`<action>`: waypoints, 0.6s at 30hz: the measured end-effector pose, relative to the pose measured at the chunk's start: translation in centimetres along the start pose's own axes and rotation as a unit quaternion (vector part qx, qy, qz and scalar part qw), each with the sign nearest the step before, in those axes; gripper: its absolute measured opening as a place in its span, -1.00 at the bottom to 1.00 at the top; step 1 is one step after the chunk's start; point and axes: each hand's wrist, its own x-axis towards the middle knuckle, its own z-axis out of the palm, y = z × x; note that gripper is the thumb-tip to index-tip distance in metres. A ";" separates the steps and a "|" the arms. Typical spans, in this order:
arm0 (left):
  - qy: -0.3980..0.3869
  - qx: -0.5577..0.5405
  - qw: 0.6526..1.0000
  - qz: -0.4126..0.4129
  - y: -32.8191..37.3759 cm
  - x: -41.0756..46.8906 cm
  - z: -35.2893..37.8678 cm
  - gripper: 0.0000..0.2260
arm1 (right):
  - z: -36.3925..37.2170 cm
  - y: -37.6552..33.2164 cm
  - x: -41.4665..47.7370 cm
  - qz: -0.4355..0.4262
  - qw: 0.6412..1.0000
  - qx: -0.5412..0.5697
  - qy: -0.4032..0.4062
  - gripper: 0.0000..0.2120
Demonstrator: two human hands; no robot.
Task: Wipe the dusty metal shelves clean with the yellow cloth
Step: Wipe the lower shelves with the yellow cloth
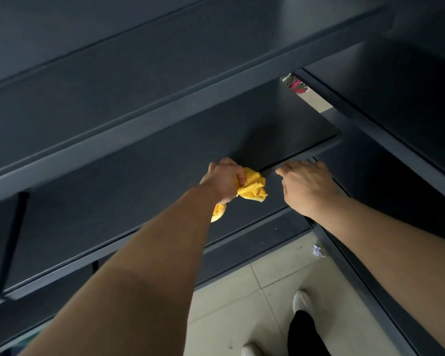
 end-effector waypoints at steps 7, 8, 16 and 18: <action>-0.033 0.051 0.993 -0.105 -5.8 -7.5 -0.8 -0.75 | -1.9 -5.7 -2.3 -0.047 0.999 -0.011 -0.006 -0.65; -0.032 0.041 0.991 -0.126 -6.7 -8.7 -0.9 -0.80 | -2.2 -6.4 -2.7 -0.052 0.999 -0.010 -0.006 -0.64; -0.059 -0.029 0.973 -0.220 -12.1 -17.7 -0.7 -0.82 | -4.0 -10.8 -5.5 -0.080 0.997 -0.017 0.003 -0.65; -0.014 -0.129 0.960 -0.248 -11.9 -18.9 -1.2 -0.86 | -4.4 -11.7 -6.1 -0.087 0.996 -0.021 0.002 -0.66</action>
